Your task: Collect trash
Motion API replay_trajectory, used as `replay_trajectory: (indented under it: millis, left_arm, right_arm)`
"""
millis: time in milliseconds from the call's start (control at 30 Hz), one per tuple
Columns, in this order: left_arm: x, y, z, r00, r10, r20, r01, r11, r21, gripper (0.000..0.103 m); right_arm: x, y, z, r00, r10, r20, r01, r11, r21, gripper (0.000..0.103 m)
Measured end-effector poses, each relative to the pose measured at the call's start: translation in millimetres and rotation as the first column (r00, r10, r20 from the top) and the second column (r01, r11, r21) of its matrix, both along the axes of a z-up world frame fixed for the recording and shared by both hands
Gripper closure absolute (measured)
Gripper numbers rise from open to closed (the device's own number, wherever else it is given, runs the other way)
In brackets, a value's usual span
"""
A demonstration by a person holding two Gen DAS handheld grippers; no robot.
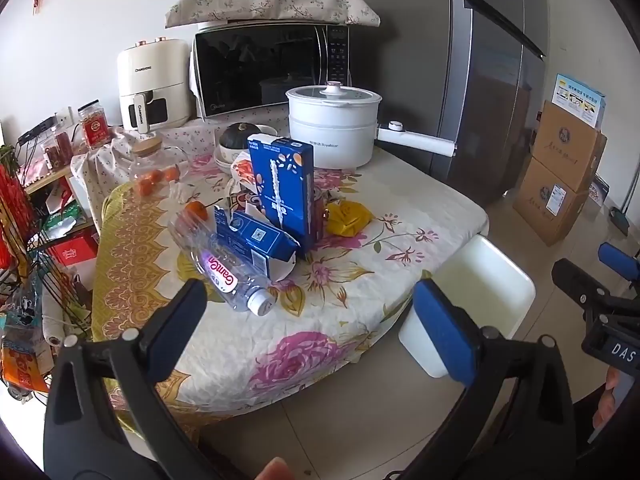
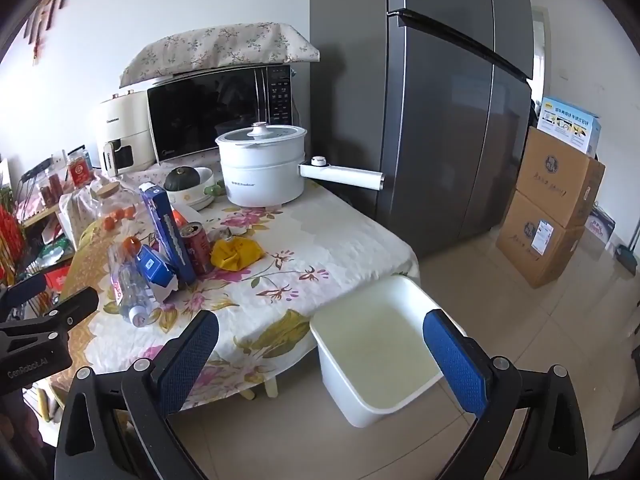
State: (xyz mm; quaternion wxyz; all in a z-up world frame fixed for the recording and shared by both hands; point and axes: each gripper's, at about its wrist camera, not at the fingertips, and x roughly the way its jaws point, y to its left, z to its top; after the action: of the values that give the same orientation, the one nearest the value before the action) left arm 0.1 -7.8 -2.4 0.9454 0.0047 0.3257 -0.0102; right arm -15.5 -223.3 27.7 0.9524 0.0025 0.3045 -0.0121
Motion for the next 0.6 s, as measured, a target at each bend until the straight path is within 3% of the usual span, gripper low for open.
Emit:
replay_trajectory:
  millis: [600]
  left_arm:
    - [-2.9,5.5,1.5,1.0,0.005,0.005,-0.005,1.0,-0.011,0.0]
  right_arm:
    - [0.3,1.6,-1.3,1.0,-0.002,-0.005,0.002,1.0,-0.003,0.0]
